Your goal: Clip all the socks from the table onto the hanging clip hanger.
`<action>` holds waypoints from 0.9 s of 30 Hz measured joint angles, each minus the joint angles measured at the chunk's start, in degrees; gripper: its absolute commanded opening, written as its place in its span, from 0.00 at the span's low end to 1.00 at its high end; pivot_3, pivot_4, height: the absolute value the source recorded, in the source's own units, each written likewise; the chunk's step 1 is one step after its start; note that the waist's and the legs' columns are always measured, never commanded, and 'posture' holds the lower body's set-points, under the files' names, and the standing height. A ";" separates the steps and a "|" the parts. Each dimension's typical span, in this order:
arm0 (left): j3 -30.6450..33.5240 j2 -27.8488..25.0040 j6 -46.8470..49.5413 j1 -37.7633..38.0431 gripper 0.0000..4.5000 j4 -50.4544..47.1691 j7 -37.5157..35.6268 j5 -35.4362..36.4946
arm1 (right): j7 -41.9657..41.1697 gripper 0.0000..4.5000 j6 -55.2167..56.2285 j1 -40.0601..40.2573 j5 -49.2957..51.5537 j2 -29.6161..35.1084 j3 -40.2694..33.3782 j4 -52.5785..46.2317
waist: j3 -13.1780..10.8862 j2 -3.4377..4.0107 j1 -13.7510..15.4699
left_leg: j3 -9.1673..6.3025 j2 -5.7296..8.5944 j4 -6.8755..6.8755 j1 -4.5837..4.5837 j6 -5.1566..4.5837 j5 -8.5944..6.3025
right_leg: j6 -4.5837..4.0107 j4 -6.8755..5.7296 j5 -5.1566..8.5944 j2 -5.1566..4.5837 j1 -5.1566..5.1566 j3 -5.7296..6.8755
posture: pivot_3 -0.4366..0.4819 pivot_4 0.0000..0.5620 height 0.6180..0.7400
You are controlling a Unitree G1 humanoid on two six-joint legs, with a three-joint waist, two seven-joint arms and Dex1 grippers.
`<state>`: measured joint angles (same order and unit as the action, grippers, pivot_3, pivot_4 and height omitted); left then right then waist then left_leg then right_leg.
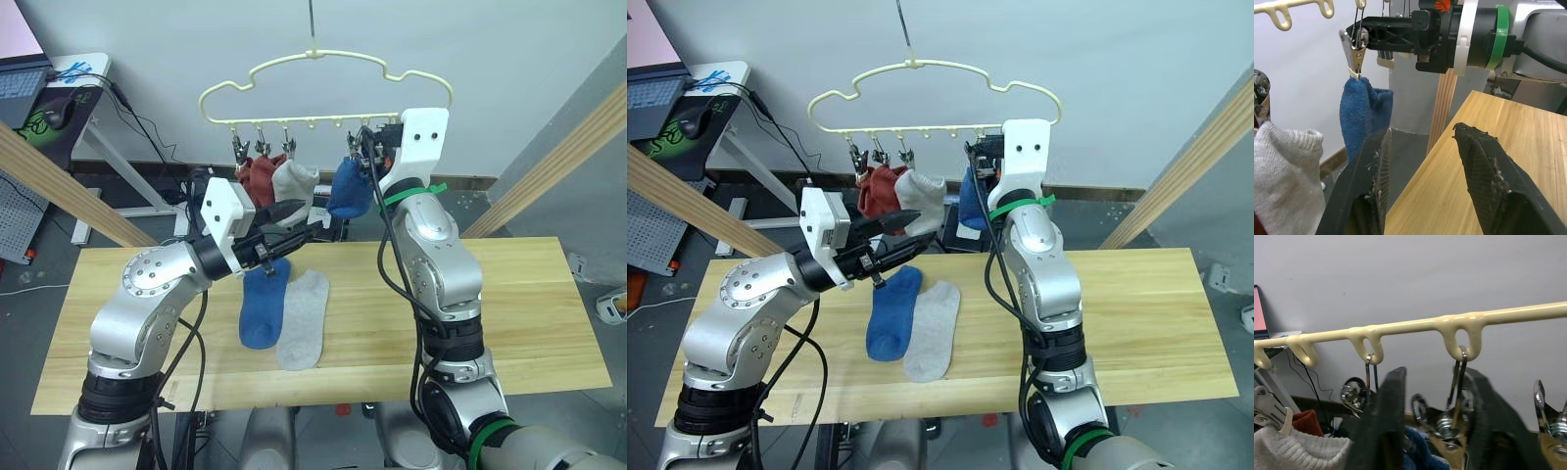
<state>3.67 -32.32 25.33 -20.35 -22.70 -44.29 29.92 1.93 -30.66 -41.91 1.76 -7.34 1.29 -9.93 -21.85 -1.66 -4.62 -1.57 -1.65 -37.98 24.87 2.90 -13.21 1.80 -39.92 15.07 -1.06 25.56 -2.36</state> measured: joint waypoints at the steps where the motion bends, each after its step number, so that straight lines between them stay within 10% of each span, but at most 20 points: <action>1: -0.01 0.01 -0.08 0.08 0.50 -0.01 0.02 -0.07 | 0.00 0.06 0.00 0.00 0.00 0.00 0.00 0.00 | 0.00 0.00 0.00 | 0.00 0.00 0.00 0.00 0.00 0.00 | 0.00 0.00 0.00 0.00 0.00 0.00 | 0.41 0.60 1.00; 11: -0.80 0.54 -0.91 3.06 0.50 -0.66 3.09 -3.01 | 0.00 0.03 0.00 0.00 0.01 -0.02 0.00 0.00 | 0.00 0.00 -0.03 | -0.02 -0.02 0.01 0.00 0.00 0.00 | 0.00 0.00 0.00 -0.01 0.00 0.01 | 0.41 0.60 1.00; 21: -0.47 5.99 3.39 14.80 1.00 -2.24 19.53 -11.53 | -0.25 0.03 0.00 0.00 0.02 0.02 -0.11 -0.07 | 0.00 0.00 -0.05 | -0.08 -0.02 0.01 0.00 -0.01 -0.01 | 0.00 0.02 0.00 -0.10 0.02 -0.05 | 0.41 0.62 1.00; 27: -1.33 13.11 8.99 17.22 1.00 1.32 31.21 -17.35 | -0.38 0.03 -0.01 0.00 0.06 0.02 -0.12 -0.10 | 0.01 -0.02 -0.05 | -0.05 -0.02 0.00 -0.01 -0.01 -0.01 | -0.01 -0.01 -0.01 -0.08 0.01 0.00 | 0.40 0.63 1.00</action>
<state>2.34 -19.21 34.32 -3.13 -21.38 -13.09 12.56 1.55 -30.67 -41.91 1.82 -7.32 1.17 -10.02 -21.84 -1.68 -4.67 -1.62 -1.66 -37.98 24.86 2.89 -13.21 1.79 -39.93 15.06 -1.13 25.57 -2.36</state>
